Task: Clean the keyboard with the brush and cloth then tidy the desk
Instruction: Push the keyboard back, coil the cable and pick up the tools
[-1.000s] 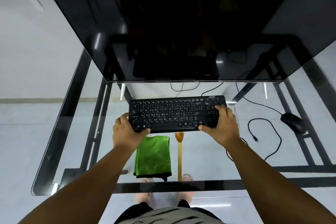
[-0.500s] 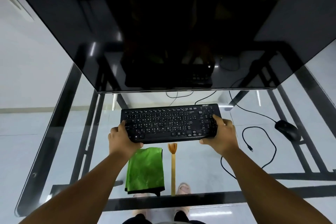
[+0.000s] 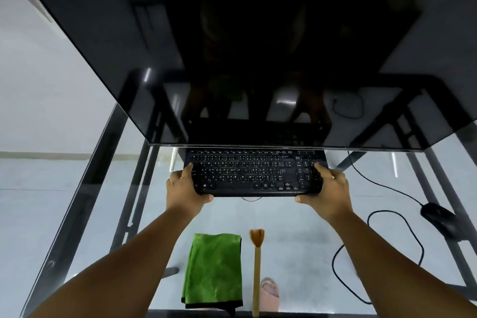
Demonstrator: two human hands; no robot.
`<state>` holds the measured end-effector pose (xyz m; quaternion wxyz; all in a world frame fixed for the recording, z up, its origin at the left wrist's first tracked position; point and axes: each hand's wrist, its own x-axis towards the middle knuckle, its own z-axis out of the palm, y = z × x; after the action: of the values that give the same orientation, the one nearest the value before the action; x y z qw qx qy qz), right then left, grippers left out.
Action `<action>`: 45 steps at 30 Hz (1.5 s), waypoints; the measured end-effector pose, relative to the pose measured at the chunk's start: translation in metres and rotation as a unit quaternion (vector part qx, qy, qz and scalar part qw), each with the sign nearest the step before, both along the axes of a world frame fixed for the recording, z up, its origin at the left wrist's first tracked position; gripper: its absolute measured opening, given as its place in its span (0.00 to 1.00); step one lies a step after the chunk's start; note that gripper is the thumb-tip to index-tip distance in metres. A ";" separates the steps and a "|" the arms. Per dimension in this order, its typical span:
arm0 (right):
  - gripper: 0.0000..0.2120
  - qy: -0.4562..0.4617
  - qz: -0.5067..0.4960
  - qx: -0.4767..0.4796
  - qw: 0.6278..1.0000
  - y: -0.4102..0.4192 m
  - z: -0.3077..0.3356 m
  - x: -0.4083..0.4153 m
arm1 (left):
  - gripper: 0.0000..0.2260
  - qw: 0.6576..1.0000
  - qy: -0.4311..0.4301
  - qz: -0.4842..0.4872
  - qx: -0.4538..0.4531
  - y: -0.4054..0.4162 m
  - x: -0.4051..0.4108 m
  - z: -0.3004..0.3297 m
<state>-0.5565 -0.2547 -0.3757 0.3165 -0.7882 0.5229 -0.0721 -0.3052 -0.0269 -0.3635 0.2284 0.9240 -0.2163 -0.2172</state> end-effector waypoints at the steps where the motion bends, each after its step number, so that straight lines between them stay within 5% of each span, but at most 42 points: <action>1: 0.51 0.000 0.001 -0.001 1.000 -0.001 0.000 0.004 | 0.45 1.000 -0.001 0.002 0.003 -0.002 0.003 -0.001; 17: 0.50 0.043 0.002 -0.015 0.999 0.004 -0.004 0.023 | 0.40 0.999 -0.043 -0.007 0.005 -0.005 0.018 -0.015; 27: 0.41 0.040 -0.003 -0.048 0.998 0.012 0.001 0.018 | 0.31 0.973 -0.160 -0.162 0.037 -0.017 -0.018 -0.005; 38: 0.25 -0.021 -0.020 -0.128 0.991 -0.045 0.004 -0.083 | 0.29 0.953 -0.143 -0.263 0.040 -0.104 -0.129 -0.008; 45: 0.26 0.057 -0.058 -0.119 0.990 -0.087 0.003 -0.191 | 0.30 0.952 -0.135 -0.267 0.064 -0.154 -0.196 -0.018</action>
<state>-0.7475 -0.3420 -0.3732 0.1856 -0.7912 0.5728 -0.1067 -0.5014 -0.1813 -0.3811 0.0713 0.8656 -0.4701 -0.1569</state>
